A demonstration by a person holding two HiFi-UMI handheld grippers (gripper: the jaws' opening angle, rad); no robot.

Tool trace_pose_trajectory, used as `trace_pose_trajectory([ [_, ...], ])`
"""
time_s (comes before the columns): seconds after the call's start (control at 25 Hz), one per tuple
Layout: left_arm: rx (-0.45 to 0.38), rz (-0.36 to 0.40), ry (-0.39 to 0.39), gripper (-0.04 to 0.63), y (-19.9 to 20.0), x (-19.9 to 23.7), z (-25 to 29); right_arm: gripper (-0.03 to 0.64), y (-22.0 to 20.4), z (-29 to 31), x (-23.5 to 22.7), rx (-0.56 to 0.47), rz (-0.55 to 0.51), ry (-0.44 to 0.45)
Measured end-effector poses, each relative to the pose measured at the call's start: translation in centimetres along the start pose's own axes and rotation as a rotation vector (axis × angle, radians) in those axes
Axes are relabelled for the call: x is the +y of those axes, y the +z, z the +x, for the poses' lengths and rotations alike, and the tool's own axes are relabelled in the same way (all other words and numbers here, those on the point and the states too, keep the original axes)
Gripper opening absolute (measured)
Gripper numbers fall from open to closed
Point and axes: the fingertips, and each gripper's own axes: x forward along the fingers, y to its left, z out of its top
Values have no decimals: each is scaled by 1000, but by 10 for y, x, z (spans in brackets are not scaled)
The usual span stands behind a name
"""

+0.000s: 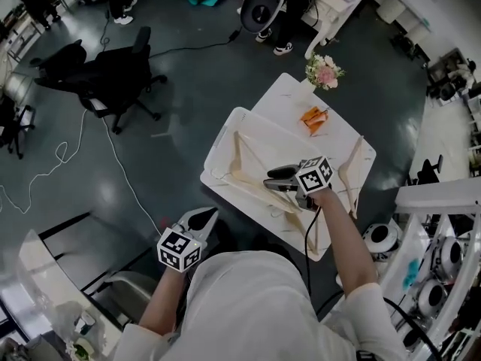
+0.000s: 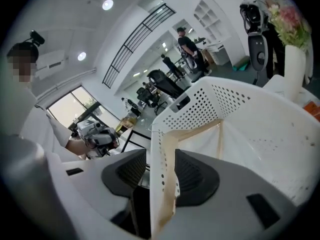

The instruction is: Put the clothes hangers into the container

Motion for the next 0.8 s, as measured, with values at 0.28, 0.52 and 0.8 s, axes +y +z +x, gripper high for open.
trace_pose_trajectory([
  [0.28, -15, 20, -25, 2, 9, -11, 3, 85, -2, -33, 54, -235, -47, -51],
  [0.52, 4, 40, -59, 3, 6, -26, 10, 31, -25, -63, 85, -424, -16, -122],
  [0.8, -23, 30, -84, 3, 10, -43, 17, 3, -60, -108, 106, -591, -50, -287],
])
